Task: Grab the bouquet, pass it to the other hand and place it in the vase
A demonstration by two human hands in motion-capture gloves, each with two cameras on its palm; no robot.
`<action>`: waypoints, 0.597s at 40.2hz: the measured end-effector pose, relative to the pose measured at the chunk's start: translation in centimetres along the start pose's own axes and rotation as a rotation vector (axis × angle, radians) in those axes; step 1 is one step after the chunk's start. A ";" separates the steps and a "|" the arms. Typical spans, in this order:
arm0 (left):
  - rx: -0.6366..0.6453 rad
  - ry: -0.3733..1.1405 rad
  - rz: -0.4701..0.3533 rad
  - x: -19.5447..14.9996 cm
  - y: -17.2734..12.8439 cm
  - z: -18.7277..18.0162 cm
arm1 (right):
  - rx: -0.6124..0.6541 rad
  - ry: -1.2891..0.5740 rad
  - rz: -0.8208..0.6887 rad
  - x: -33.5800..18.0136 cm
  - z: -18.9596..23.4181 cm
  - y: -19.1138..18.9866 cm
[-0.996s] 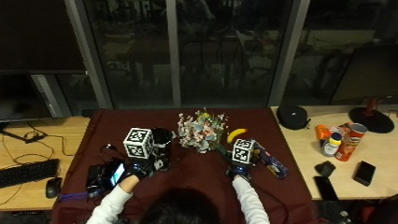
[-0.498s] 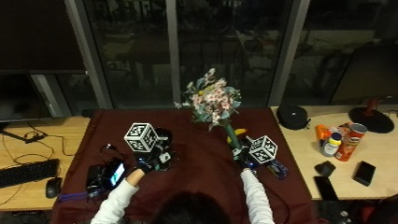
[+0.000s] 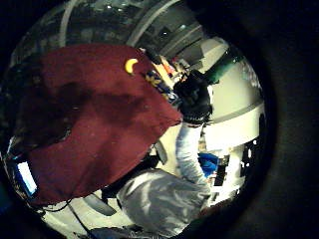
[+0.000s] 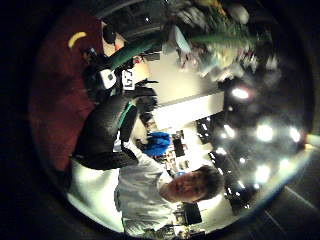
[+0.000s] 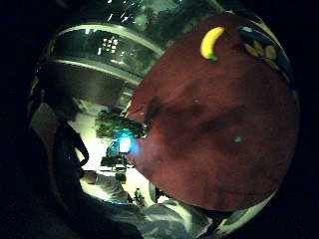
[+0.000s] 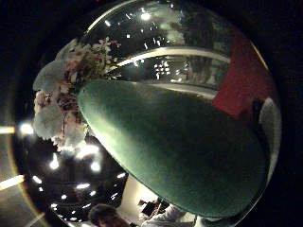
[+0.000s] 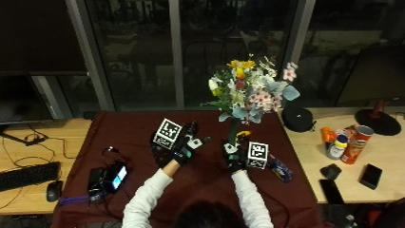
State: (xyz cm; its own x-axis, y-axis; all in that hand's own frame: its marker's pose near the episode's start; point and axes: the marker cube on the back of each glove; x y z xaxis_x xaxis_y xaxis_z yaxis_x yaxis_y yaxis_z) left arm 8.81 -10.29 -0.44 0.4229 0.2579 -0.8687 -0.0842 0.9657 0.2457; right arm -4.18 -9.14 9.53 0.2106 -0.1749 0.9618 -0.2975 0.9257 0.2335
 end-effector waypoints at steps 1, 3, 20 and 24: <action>0.006 0.021 -0.003 0.2 -0.4 0.4 | -0.006 -0.022 -0.013 -0.2 0.3 0.2; 0.014 0.049 0.006 0.4 -1.4 1.2 | -0.015 -0.058 -0.034 -0.6 0.9 0.4; -0.065 0.175 0.142 4.1 -4.4 6.2 | -0.065 -0.047 -0.116 -1.2 5.7 3.0; -0.007 0.258 0.072 4.1 -4.5 6.6 | -0.098 -0.028 -0.145 -0.9 7.0 3.6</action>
State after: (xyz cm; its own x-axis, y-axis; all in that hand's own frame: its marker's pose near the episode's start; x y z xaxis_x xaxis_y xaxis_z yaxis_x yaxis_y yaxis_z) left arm 16.88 -13.75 -2.25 0.1715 0.3244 -0.9302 -0.1128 0.9445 0.3086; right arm -11.90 -8.01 10.51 0.2184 -0.3171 0.9229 -0.1732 0.9181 0.3565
